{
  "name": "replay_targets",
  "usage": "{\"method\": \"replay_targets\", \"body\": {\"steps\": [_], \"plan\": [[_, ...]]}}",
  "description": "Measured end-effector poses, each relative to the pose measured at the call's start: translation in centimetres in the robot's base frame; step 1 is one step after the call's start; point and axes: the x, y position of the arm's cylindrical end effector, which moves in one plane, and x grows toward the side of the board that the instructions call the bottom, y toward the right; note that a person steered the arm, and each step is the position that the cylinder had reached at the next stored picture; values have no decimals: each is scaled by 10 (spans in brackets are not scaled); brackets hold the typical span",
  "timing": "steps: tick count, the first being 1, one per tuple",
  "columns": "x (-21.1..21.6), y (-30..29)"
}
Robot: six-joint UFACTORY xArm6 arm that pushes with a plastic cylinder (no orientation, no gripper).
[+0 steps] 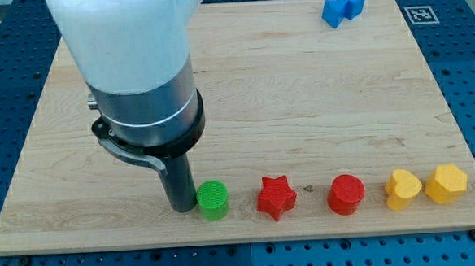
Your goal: Move your arm to the green star
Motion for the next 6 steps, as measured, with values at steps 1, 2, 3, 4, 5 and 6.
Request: {"method": "replay_targets", "body": {"steps": [1, 2, 3, 4, 5, 6], "plan": [[-30, -43], [-95, -98], [-173, -162], [-260, -189], [-324, -129], [-333, -33]]}}
